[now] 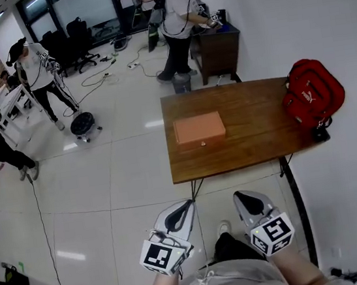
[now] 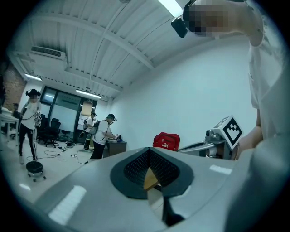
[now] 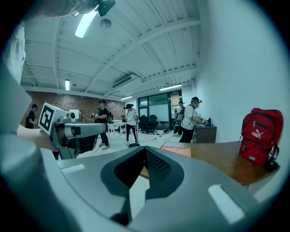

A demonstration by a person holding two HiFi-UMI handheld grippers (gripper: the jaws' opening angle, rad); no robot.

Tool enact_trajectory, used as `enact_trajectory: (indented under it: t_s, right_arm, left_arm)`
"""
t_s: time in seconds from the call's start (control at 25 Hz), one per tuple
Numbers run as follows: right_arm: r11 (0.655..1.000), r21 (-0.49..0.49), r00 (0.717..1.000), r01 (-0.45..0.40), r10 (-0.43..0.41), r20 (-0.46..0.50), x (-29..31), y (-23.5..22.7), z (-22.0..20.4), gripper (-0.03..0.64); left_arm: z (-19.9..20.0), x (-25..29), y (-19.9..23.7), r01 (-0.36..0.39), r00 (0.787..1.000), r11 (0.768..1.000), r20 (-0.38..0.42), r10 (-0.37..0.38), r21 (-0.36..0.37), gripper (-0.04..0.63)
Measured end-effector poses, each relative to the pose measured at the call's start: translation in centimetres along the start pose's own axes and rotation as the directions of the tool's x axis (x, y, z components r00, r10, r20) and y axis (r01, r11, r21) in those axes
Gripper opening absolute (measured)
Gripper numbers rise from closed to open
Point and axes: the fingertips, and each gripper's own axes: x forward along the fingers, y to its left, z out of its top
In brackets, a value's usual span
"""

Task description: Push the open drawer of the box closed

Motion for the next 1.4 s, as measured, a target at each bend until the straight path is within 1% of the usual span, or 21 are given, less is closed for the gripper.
enact_trajectory:
  t_s: [0.08, 0.16, 0.36, 0.48, 0.68, 0.84, 1.0, 1.08, 1.16, 1.28, 1.4]
  right_arm:
    - [1.0, 0.0, 1.0, 0.004, -0.004, -0.009, -0.8, 0.3, -0.5, 0.003]
    - [1.0, -0.006, 1.0, 0.012, -0.012, -0.012, -1.1, 0.5, -0.6, 0.003]
    - [0.999, -0.021, 1.0, 0.029, -0.029, 0.004, -1.3, 0.8, 0.4, 0.003]
    - [0.999, -0.03, 1.0, 0.02, -0.019, 0.025, -1.2, 0.9, 0.9, 0.002]
    - [0.999, -0.038, 1.0, 0.001, 0.0, 0.031, -1.5, 1.0, 1.2, 0.002]
    - [0.999, -0.044, 0.999, -0.008, 0.01, 0.043, -1.5, 0.5, 1.7, 0.002]
    - [0.999, -0.027, 0.999, -0.025, 0.027, 0.047, -1.7, 0.1, 1.7, 0.003]
    - [0.999, -0.027, 0.998, -0.025, 0.026, 0.052, -1.6, 0.1, 1.8, 0.002]
    - [0.999, -0.023, 0.998, -0.025, 0.027, 0.057, -1.5, 0.1, 1.9, 0.002]
    - [1.0, -0.014, 0.998, -0.011, 0.012, 0.064, -1.8, -0.3, 1.8, 0.002]
    - [1.0, -0.006, 0.997, 0.019, -0.019, 0.071, -2.0, -0.8, 1.8, 0.002]
  left_arm:
    - [-0.3, -0.4, -0.8, 0.015, 1.0, 1.0, -0.004, -0.015, -0.003, 0.006]
    - [-0.3, -0.6, -1.3, 0.024, 1.0, 1.0, -0.008, -0.024, 0.01, 0.006]
    - [0.4, -0.8, -0.9, -0.003, 1.0, 1.0, 0.013, 0.003, -0.001, 0.006]
    - [0.5, -0.7, -0.6, -0.015, 1.0, 1.0, 0.009, 0.015, 0.001, 0.006]
    - [0.1, -0.4, -0.7, -0.02, 0.999, 1.0, -0.025, 0.02, 0.003, 0.006]
    - [0.1, 0.6, -0.6, -0.022, 0.999, 1.0, -0.026, 0.022, 0.019, 0.006]
    - [0.1, 1.5, -1.4, -0.008, 1.0, 1.0, -0.023, 0.009, 0.022, 0.006]
    - [0.1, 1.4, -1.3, -0.016, 1.0, 1.0, -0.017, 0.016, 0.016, 0.006]
    - [0.1, 1.3, -1.0, -0.033, 0.999, 0.999, -0.016, 0.034, 0.026, 0.006]
    - [0.2, 1.4, -1.3, -0.043, 0.999, 0.998, -0.017, 0.044, 0.045, 0.006]
    - [0.2, 1.5, -1.5, -0.038, 0.999, 0.998, -0.02, 0.039, 0.04, 0.006]
